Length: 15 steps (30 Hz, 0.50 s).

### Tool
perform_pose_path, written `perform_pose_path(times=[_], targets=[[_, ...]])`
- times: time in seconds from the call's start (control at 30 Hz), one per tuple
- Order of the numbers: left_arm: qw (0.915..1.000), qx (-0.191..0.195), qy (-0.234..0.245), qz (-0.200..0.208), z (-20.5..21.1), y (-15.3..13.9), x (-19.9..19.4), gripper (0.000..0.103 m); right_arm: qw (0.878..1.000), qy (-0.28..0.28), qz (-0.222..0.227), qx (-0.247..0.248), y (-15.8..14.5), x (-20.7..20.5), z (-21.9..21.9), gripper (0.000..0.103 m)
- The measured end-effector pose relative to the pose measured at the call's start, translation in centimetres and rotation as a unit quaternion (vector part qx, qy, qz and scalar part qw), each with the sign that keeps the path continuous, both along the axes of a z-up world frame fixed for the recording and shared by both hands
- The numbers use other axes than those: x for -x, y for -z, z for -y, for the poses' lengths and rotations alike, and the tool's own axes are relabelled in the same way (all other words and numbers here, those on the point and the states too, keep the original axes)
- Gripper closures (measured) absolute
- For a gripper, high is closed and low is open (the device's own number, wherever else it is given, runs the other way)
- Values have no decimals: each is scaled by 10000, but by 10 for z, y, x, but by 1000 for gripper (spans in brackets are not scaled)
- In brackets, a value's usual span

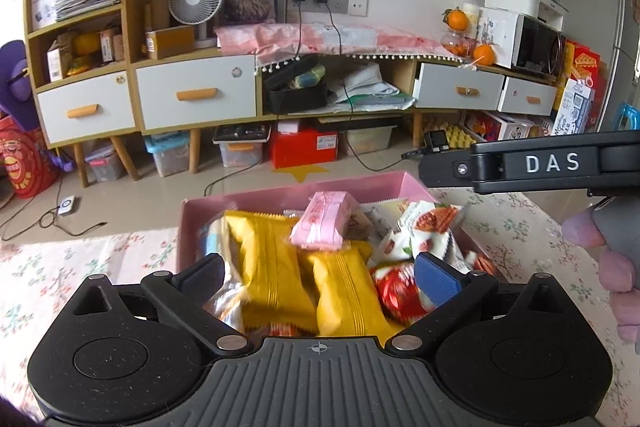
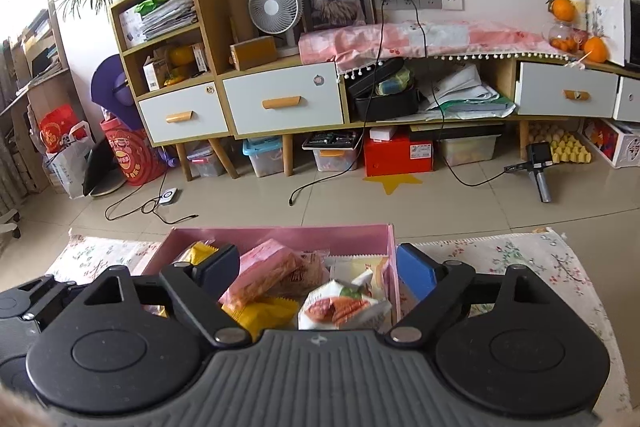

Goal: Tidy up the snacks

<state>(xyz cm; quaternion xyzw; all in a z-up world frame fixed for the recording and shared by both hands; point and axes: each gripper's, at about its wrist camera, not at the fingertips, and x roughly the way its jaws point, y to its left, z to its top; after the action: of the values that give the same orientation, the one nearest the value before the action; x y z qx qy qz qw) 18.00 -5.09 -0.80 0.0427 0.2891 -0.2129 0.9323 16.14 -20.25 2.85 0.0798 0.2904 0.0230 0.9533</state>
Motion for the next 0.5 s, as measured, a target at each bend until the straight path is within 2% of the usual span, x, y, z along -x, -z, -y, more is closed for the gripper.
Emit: perform_pose_path(times=[0.5], targets=[[9995, 37, -233, -214, -30, -4, 59, 1, 9997, -129, -73, 215, 3, 49, -9, 12]])
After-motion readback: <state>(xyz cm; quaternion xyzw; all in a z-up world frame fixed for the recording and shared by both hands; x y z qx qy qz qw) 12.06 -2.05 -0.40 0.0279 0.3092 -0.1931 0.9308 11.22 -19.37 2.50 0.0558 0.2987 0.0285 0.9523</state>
